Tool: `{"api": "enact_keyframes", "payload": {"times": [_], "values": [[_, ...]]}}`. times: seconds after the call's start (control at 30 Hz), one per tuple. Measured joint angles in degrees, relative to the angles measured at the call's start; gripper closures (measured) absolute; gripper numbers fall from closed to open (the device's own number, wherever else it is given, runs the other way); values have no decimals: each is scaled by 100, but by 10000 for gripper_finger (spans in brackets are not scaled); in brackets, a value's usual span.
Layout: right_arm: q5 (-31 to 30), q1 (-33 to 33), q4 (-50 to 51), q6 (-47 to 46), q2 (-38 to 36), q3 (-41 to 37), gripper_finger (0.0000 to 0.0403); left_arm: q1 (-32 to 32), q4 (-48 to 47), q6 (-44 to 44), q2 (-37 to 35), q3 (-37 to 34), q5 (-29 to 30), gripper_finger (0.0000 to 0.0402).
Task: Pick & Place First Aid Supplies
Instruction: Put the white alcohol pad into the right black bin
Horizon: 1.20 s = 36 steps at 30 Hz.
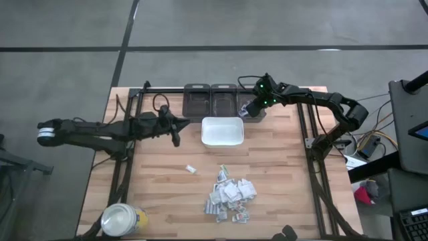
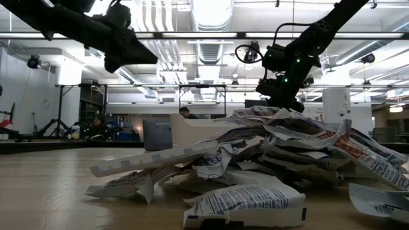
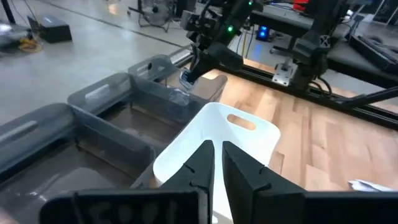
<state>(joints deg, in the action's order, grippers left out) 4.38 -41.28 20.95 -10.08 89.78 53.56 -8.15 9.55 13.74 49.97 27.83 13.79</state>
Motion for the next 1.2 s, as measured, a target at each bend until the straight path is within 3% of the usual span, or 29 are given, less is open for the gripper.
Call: {"api": "enact_keyframes", "payload": {"times": [0.17,0.37,0.7,0.93,1.2], "values": [[4,0,0,-1,0,0,387,-10,-393,120,-420,-30,-107,373],[9,-4,-1,-70,0,0,342,-10,-283,407,-844,-527,-249,374],[109,1,3,-79,-116,80,280,17,1342,1109,-1250,-1506,-1255,374],[703,39,36,-158,-575,170,274,321,1335,1241,-1121,-1429,-1505,372],[772,387,704,-311,-1537,146,291,825,1328,1351,-1034,-1425,-1502,374]]}}
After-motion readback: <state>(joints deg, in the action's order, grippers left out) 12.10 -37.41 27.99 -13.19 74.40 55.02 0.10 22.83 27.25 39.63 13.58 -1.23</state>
